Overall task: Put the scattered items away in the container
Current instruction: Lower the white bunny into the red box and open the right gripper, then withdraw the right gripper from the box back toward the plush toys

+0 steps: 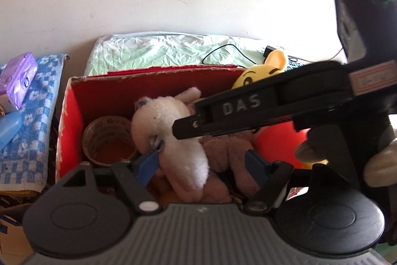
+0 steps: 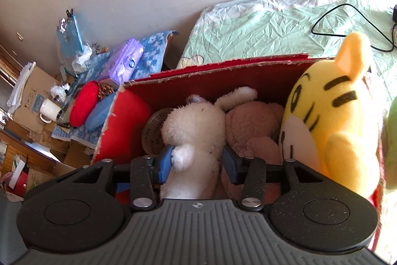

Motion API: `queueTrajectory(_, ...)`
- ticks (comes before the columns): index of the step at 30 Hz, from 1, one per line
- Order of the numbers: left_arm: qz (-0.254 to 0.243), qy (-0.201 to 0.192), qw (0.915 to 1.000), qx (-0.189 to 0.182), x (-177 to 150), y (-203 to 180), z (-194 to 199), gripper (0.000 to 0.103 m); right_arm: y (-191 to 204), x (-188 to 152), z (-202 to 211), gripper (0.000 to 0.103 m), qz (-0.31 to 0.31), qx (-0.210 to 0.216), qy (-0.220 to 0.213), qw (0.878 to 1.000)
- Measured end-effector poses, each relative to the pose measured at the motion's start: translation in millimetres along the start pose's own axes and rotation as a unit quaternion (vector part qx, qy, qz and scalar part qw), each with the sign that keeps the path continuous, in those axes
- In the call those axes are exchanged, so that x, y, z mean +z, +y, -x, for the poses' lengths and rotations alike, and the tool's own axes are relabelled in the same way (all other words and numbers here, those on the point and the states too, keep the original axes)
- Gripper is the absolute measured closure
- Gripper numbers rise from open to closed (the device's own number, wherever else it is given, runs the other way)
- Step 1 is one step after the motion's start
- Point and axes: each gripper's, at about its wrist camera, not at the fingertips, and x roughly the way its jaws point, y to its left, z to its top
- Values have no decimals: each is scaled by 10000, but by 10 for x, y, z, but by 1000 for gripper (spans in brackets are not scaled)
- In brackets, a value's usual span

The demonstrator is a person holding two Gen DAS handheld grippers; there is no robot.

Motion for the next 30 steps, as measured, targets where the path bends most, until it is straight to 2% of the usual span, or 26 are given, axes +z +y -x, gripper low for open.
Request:
queueTrajectory(6, 67, 168, 9997, 180, -24, -12, -60, 24, 16, -55, 147, 56, -14, -65, -94, 9999)
queueTrajectory(12, 142, 173, 9996, 185, -53, 0, -36, 25, -24, -153, 238, 58, -49, -90, -154, 9998)
queueTrajectory(19, 236, 239, 9975, 620, -2, -27, 2, 23, -21, -210, 432, 58, -77, 26, -374, 9993)
queueTrajectory(22, 299, 263, 9966, 724, 27, -41, 16, 18, -16, -220, 519, 58, -76, 39, -468, 9989)
queueTrajectory(30, 235, 275, 9948, 956, 98, -135, 7, 18, -21, -258, 687, 58, -41, -10, -618, 9981)
